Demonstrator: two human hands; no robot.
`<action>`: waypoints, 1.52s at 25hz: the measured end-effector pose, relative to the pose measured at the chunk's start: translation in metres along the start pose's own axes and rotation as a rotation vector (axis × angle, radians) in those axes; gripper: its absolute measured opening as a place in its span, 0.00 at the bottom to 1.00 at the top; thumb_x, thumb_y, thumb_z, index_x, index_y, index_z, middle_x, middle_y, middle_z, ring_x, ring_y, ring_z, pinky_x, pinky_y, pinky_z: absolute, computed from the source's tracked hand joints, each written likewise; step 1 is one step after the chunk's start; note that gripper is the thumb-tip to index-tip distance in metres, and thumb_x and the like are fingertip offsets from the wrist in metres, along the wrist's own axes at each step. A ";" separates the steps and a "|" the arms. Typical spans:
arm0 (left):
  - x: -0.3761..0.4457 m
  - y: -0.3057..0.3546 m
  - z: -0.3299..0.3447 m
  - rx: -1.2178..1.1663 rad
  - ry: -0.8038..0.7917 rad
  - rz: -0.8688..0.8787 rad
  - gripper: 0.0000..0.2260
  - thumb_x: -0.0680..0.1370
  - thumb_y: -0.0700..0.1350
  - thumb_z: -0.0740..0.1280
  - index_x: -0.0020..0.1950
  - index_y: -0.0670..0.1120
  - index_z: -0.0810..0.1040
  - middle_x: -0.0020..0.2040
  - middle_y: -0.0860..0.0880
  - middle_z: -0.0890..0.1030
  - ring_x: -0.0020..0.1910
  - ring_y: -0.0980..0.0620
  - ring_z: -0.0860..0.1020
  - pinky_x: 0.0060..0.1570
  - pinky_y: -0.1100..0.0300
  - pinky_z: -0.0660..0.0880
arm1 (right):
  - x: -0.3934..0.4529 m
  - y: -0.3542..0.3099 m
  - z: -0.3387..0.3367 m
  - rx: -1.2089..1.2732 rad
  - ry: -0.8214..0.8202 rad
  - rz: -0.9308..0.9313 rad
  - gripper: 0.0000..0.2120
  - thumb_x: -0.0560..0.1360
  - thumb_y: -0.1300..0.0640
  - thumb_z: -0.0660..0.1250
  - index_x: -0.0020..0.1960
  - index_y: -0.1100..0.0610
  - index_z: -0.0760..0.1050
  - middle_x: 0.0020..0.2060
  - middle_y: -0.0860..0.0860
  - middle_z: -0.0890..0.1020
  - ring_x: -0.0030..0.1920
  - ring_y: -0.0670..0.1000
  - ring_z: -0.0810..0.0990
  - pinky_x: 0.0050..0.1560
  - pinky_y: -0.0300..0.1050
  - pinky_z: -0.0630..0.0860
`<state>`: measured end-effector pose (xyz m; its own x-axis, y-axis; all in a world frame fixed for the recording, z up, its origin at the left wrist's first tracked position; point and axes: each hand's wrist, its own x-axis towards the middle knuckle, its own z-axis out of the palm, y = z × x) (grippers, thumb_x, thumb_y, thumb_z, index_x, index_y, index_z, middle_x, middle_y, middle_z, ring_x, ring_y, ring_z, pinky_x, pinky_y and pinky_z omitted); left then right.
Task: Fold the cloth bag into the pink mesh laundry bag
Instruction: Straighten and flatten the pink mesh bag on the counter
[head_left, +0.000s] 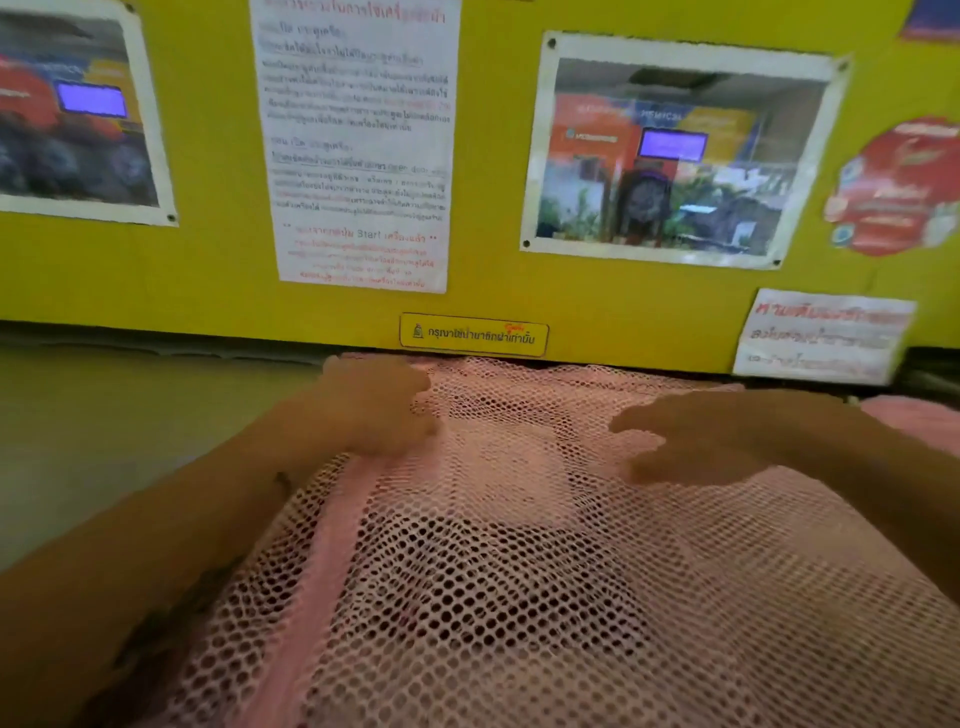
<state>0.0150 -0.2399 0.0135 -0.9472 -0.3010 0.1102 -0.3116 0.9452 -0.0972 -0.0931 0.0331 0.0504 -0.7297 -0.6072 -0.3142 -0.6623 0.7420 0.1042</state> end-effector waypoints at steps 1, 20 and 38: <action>-0.002 0.013 -0.009 -0.034 0.000 0.089 0.28 0.75 0.67 0.56 0.74 0.57 0.64 0.76 0.52 0.65 0.74 0.49 0.64 0.72 0.43 0.60 | -0.010 0.015 0.013 0.049 -0.008 0.064 0.35 0.76 0.32 0.54 0.78 0.42 0.50 0.79 0.49 0.55 0.77 0.54 0.56 0.74 0.55 0.54; -0.066 0.111 -0.015 -0.187 -0.125 0.150 0.34 0.74 0.71 0.48 0.77 0.59 0.54 0.80 0.48 0.54 0.77 0.42 0.56 0.73 0.37 0.54 | -0.070 0.065 0.071 0.307 0.179 0.093 0.36 0.75 0.31 0.52 0.79 0.44 0.50 0.80 0.51 0.52 0.79 0.54 0.50 0.76 0.59 0.50; 0.029 0.019 0.036 -0.141 -0.259 -0.047 0.38 0.69 0.76 0.39 0.77 0.62 0.45 0.80 0.48 0.44 0.78 0.42 0.44 0.72 0.32 0.45 | 0.100 0.056 0.061 0.277 0.209 0.177 0.50 0.59 0.17 0.35 0.77 0.37 0.46 0.80 0.51 0.49 0.79 0.60 0.46 0.72 0.72 0.43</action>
<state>-0.0209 -0.2355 -0.0204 -0.9254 -0.3496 -0.1465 -0.3589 0.9324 0.0421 -0.1927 0.0309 -0.0326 -0.8665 -0.4864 -0.1121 -0.4727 0.8718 -0.1285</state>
